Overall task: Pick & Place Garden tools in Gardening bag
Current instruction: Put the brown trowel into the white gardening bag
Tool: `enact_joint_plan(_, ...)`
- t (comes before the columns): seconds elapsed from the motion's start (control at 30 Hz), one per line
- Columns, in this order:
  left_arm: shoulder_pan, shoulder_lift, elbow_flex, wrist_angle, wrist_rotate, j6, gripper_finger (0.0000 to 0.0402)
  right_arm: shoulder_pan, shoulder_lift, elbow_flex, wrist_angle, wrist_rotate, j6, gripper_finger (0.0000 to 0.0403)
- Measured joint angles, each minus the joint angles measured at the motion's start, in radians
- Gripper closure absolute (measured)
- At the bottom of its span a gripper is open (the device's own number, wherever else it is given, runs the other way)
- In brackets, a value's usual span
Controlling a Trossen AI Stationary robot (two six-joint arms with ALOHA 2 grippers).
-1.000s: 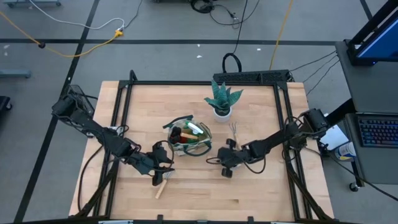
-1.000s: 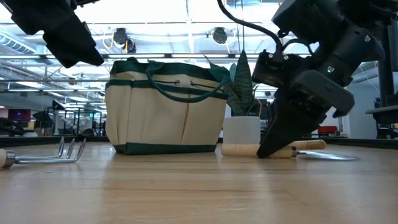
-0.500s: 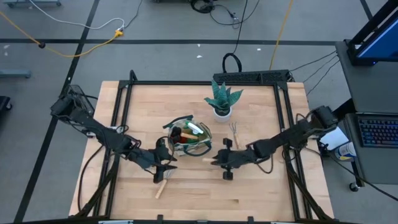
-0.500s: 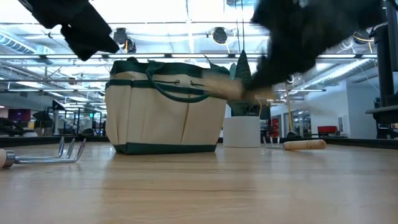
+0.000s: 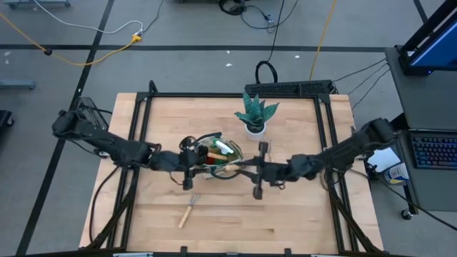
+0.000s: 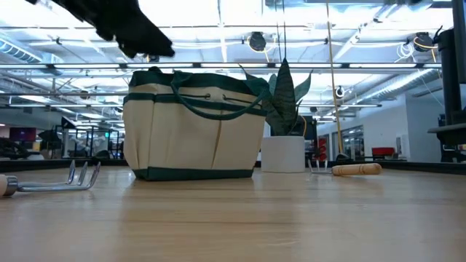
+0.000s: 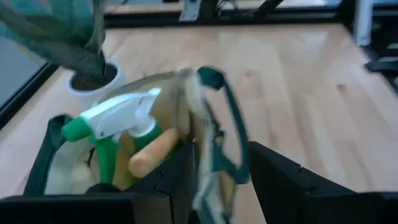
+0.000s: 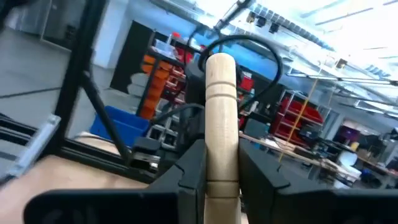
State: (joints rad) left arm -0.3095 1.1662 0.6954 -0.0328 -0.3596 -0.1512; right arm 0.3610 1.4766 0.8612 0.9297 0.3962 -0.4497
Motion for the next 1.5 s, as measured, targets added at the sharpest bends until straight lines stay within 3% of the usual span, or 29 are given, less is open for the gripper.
enact_joint_plan(0.2, 0.072, 0.029, 0.000, -0.050, 0.113, -0.003, 0.0250, -0.111, 0.161, -0.001, 0.170, -0.030, 0.035, 0.0345)
enact_joint_plan(0.43, 0.087, 0.037, 0.000, -0.113, 0.220, 0.015, 0.0250, -0.163, 0.297, 0.017, 0.394, -0.031, 0.094, 0.0345)
enact_joint_plan(0.63, 0.092, 0.037, 0.000, -0.125, 0.222, 0.023, 0.0250, -0.177, 0.393, 0.122, 0.356, -0.028, 0.150, 0.0345)
enact_joint_plan(0.73, 0.093, 0.037, 0.000, -0.150, 0.229, 0.017, 0.0261, -0.168, 0.424, 0.155, 0.291, 0.070, 0.109, 0.0345)
enact_joint_plan(1.03, 0.092, 0.037, 0.000, -0.175, 0.229, 0.018, 0.0392, -0.136, 0.417, 0.165, 0.154, 0.250, 0.110, 0.0345)
enact_joint_plan(1.3, 0.092, 0.031, 0.000, -0.169, 0.227, 0.041, 0.0395, -0.145, 0.415, 0.165, 0.051, 0.261, 0.096, 0.0341)
enact_joint_plan(1.5, 0.092, 0.031, 0.000, -0.168, 0.221, 0.042, 0.0383, -0.131, 0.416, 0.164, -0.002, 0.262, 0.071, 0.0291)
